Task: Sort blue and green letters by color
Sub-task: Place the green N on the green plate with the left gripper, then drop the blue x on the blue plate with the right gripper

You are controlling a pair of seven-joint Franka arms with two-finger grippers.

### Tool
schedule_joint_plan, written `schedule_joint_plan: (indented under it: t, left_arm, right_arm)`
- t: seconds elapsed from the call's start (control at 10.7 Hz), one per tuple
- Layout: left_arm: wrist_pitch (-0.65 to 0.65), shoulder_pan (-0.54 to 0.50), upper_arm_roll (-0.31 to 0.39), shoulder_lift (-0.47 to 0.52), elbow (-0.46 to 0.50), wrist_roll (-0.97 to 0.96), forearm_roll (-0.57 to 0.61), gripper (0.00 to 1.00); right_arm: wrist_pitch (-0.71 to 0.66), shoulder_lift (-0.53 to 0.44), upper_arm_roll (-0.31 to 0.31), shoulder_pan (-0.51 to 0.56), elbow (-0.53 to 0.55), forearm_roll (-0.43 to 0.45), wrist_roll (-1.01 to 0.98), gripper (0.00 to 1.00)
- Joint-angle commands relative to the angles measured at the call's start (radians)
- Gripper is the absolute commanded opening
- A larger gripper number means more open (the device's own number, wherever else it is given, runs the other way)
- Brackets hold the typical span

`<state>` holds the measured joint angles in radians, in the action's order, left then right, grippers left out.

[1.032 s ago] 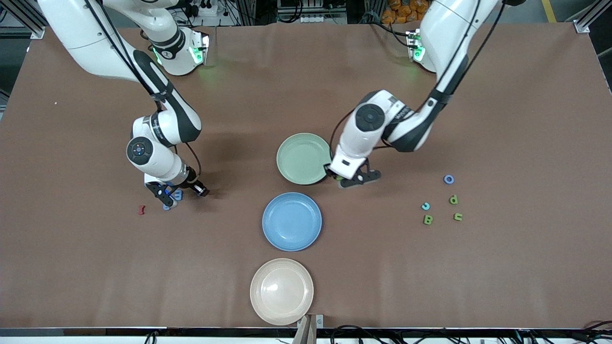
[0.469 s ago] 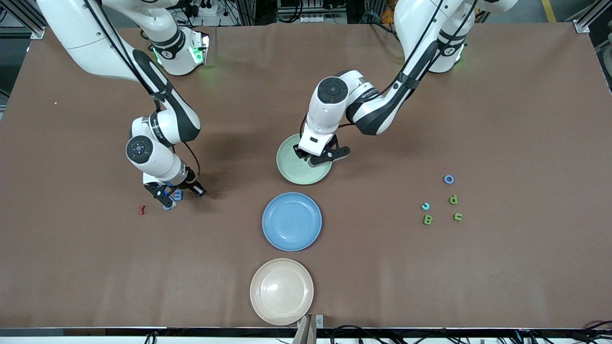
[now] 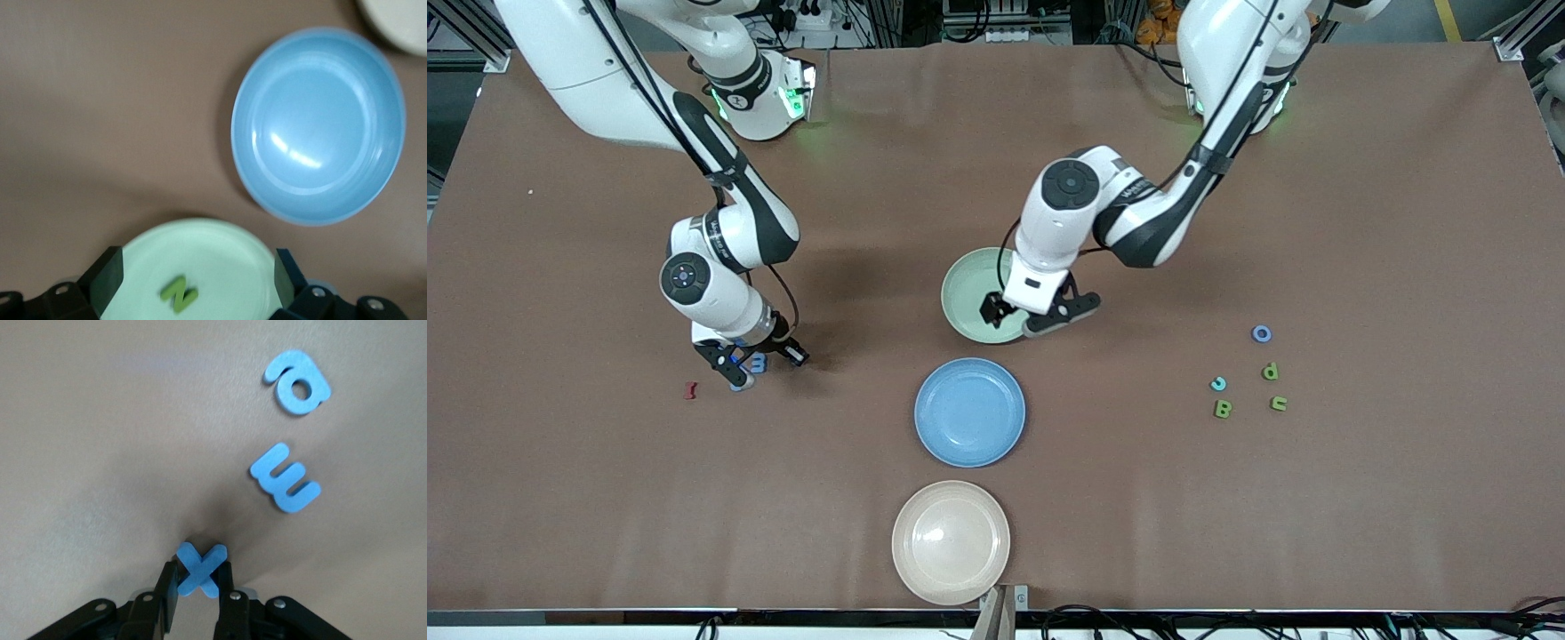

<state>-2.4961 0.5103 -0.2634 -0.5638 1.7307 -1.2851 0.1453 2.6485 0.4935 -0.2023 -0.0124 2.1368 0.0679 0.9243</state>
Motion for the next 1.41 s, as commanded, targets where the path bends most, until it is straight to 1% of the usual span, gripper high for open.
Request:
schedule_joint_plan:
  t: [0.0,0.09,0.19,0.28,0.38,0.47,0.56,0.75,0.94,1.03,1.13,1.31]
  left_arm:
    - [0.084,-0.114,0.000,-0.002,-0.088,0.170,0.033,1.00]
    - [0.106,-0.177,0.000,-0.001,-0.086,0.270,0.036,1.00]
    - [0.111,-0.250,0.000,-0.004,-0.083,0.409,0.039,1.00]
    - [0.111,-0.303,0.000,-0.011,-0.082,0.519,0.039,1.00]
    - [0.111,-0.347,0.000,-0.013,-0.082,0.596,0.039,1.00]
    - [0.111,-0.383,0.001,-0.014,-0.079,0.683,0.040,1.00]
    - [0.117,-0.407,0.004,-0.027,-0.079,0.781,0.049,1.00]
    - [0.115,-0.459,0.006,-0.056,-0.072,0.927,0.075,1.00]
    - [0.114,-0.486,0.004,-0.056,-0.045,0.948,0.146,1.00]
    - [0.112,-0.487,0.004,-0.057,-0.037,0.948,0.199,1.00]
    - [0.106,-0.498,0.004,-0.063,-0.031,0.952,0.248,1.00]
    - [0.092,-0.522,0.001,-0.090,-0.034,0.986,0.264,0.92]
  right_arm:
    - [-0.173,0.000,-0.006,0.000,-0.133,0.026,0.016,0.10]
    - [-0.198,0.000,-0.014,-0.021,-0.170,0.017,0.021,0.10]
    - [-0.199,0.003,-0.028,-0.029,-0.196,0.015,0.025,0.10]
    - [-0.199,0.010,-0.043,-0.040,-0.228,0.015,0.031,0.10]
    - [-0.199,0.013,-0.043,-0.067,-0.265,0.013,0.045,0.10]
    - [-0.196,0.017,-0.043,-0.099,-0.306,0.007,0.059,0.10]
    - [-0.188,0.040,-0.043,-0.135,-0.354,-0.009,0.070,0.10]
    - [-0.183,0.095,-0.043,-0.199,-0.450,-0.016,0.100,0.10]
    - [-0.177,0.169,-0.043,-0.251,-0.576,-0.011,0.125,0.10]
    - [-0.147,0.203,-0.042,-0.271,-0.615,-0.011,0.137,0.10]
    - [-0.086,0.229,-0.042,-0.282,-0.620,-0.010,0.139,0.10]
    - [0.017,0.275,-0.042,-0.304,-0.620,-0.008,0.143,0.14]
